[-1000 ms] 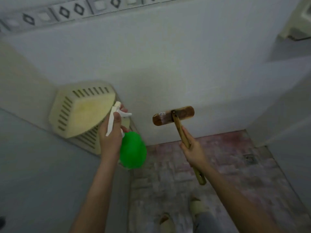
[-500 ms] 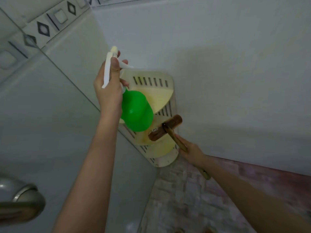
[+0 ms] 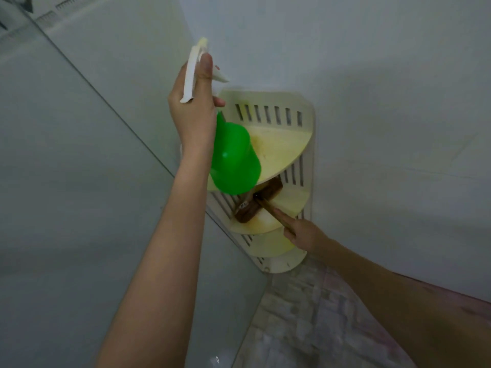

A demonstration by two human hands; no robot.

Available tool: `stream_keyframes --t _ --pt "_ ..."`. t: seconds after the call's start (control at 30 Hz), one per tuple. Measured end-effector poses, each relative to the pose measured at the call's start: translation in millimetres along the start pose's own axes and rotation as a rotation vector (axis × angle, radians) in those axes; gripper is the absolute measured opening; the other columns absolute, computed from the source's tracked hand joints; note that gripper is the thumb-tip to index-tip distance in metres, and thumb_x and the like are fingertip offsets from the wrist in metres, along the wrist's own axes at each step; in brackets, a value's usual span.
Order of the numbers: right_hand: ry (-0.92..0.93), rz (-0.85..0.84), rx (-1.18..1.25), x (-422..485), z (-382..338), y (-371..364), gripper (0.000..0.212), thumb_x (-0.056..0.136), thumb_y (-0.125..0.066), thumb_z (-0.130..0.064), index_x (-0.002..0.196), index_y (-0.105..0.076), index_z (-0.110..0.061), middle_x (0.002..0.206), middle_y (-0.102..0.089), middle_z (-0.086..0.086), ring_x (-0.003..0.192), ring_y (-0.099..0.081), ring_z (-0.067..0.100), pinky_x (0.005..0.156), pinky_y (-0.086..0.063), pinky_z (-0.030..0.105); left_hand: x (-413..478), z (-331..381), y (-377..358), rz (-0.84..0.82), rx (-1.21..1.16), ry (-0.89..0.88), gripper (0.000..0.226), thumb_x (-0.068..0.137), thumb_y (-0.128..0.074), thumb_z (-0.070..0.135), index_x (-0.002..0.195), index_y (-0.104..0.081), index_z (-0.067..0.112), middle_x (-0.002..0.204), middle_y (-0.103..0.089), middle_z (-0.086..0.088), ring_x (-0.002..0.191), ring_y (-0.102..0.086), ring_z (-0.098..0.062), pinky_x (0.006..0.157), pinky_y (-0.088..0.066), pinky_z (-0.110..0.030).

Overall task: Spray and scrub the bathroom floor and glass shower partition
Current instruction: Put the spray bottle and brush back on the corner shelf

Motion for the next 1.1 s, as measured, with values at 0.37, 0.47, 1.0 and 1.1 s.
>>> stream_keyframes --t 0.37,0.47,1.0,1.1 --pt "0.128 0.198 -0.444 -1.2 15.3 -24.6 0.109 0.047 -0.082 0.007 0.142 -0.035 -0.021 0.105 -0.063 0.012 0.068 -0.064 0.026 0.031 -0.041 0.025 -43.4 -67.5 7.0 0.094 0.36 -0.3 0.047 0.096 -0.057 0.038 0.13 -0.052 0.006 0.093 -0.065 0.003 0.088 -0.065 -0.024 0.084 -0.053 -0.053" --pt "0.136 0.17 -0.427 3.8 17.9 -23.4 0.109 0.045 -0.083 0.007 0.14 -0.038 -0.021 0.112 -0.062 0.011 0.077 -0.066 0.025 0.034 -0.042 0.023 -29.8 -73.5 2.6 0.108 0.355 -0.283 0.047 0.096 -0.056 0.039 0.132 -0.052 0.008 0.089 -0.061 0.008 0.086 -0.064 -0.025 0.083 -0.053 -0.054" --pt "0.193 0.206 -0.621 40.7 33.8 -18.2 0.07 0.077 -0.046 0.004 0.142 -0.037 -0.022 0.127 -0.061 0.007 0.08 -0.055 0.029 0.062 -0.049 0.038 16.3 -93.5 -17.6 0.027 0.298 -0.32 0.038 0.099 -0.058 0.024 0.131 -0.052 0.004 0.089 -0.059 0.044 0.079 -0.058 0.013 0.069 -0.044 -0.009" --pt "0.127 0.195 -0.667 37.3 27.7 -10.8 0.075 0.073 -0.065 -0.002 0.141 -0.04 -0.023 0.131 -0.06 0.006 0.092 -0.059 0.033 0.072 -0.046 0.045 10.2 -95.2 -18.3 0.049 0.312 -0.3 0.043 0.1 -0.055 0.027 0.139 -0.047 0.007 0.101 -0.061 0.041 0.091 -0.057 0.017 0.085 -0.052 -0.018"
Point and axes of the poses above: each hand's wrist, its own x-axis towards the middle knuckle, its own y-axis out of the back of the hand, z = x × y, the point moved 2 cm from there along x, towards the middle knuckle
